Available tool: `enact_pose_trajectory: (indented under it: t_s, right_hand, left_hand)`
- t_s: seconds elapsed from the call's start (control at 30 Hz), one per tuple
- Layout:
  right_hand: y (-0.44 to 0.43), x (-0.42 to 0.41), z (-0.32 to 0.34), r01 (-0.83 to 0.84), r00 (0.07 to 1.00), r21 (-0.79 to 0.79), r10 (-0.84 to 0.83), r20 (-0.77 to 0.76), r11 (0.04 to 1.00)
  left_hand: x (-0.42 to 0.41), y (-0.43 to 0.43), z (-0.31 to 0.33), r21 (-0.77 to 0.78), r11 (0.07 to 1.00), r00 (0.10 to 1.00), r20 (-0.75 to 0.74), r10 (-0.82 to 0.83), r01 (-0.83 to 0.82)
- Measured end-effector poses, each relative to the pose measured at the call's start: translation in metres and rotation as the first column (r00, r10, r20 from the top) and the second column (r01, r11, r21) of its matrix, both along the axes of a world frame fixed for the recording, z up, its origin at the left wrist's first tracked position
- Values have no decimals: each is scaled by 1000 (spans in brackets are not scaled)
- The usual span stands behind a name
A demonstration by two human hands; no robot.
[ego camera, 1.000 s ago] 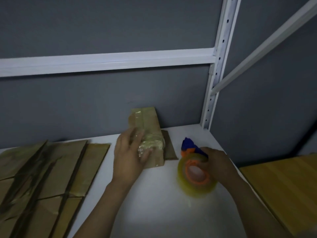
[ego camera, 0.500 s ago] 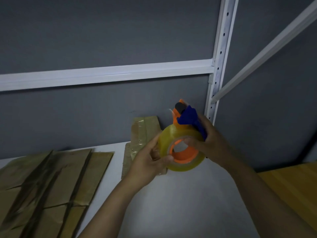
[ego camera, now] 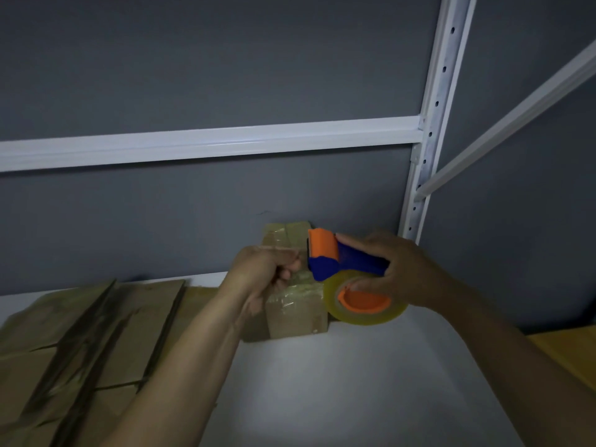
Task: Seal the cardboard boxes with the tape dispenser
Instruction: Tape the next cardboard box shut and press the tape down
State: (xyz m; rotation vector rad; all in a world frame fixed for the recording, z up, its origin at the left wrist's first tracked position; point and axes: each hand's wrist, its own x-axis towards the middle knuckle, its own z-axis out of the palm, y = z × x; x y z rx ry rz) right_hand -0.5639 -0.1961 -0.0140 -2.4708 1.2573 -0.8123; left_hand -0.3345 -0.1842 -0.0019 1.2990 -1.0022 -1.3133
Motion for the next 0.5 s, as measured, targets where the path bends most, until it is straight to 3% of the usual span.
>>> enact_pose_trajectory:
  t_s: [0.17,0.33,0.5]
  right_hand:
    - [-11,-1,4,-61,987,17,63,-150,998]
    - [-18,1,9,-92,979,11,93,-184,996]
    - [-28,-23,16,-22,970,-3,21,-241,1000]
  left_hand:
    - [14,0,-14,18,999,998,47,40,-41]
    - [23,-1,-23,37,998,998,15,54,-54]
    - [47,-11,-32,24,985,986,-9,169,-169]
